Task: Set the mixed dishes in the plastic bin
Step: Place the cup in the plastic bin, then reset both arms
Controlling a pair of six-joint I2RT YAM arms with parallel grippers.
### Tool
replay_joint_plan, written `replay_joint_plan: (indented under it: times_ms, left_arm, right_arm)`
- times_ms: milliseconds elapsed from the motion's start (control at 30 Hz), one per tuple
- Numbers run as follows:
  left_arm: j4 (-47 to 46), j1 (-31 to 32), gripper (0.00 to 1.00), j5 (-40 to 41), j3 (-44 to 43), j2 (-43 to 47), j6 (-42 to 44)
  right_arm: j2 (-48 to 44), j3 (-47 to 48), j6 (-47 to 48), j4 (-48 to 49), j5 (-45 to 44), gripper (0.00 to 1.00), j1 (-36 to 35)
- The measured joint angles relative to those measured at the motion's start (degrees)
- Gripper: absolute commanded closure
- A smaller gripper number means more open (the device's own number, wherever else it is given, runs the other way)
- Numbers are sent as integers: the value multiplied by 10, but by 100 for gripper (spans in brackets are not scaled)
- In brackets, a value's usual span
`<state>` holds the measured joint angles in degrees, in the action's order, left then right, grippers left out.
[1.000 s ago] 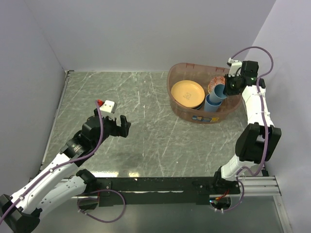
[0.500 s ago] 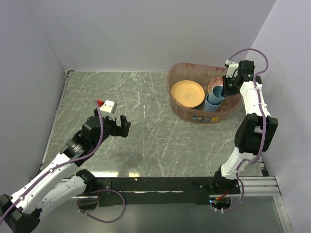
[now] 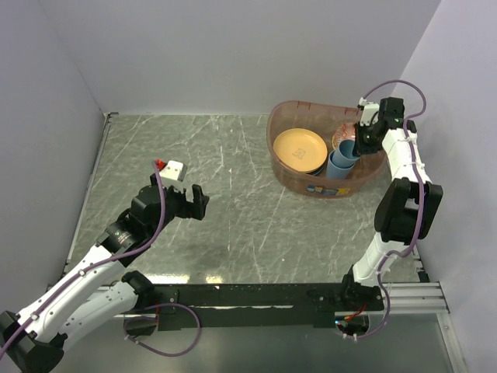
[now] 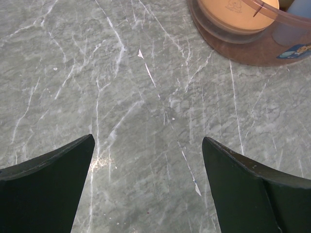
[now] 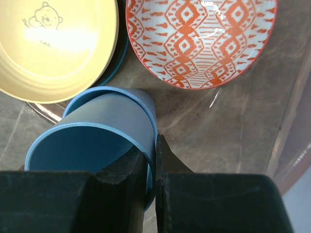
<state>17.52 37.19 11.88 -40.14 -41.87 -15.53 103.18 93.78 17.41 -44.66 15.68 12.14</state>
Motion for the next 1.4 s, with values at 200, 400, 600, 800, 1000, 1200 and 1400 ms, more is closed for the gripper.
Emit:
replay_joint_plan:
  times_ms: [200,400,600,800,1000,1200,1400]
  left_arm:
    - [0,0,1,0,0,0,0]
    - [0,0,1,0,0,0,0]
    - [0,0,1,0,0,0,0]
    - [0,0,1,0,0,0,0]
    - [0,0,1,0,0,0,0]
    - [2,0,1,0,0,8,0]
    - [4,0,1,3,0,31,-3]
  right_arm:
    - [16,0,2,-7,0,87,0]
    - [17,0,3,-7,2,78,0]
    - [17,0,7,-12,4,54,0]
    - [16,9,18,-25,4,41,0]
    - [-9,13,26,-32,4,40,0]
    - [-60,15,26,-37,15,31,0]
    - [-176,-55,13,-5,53,20,0]
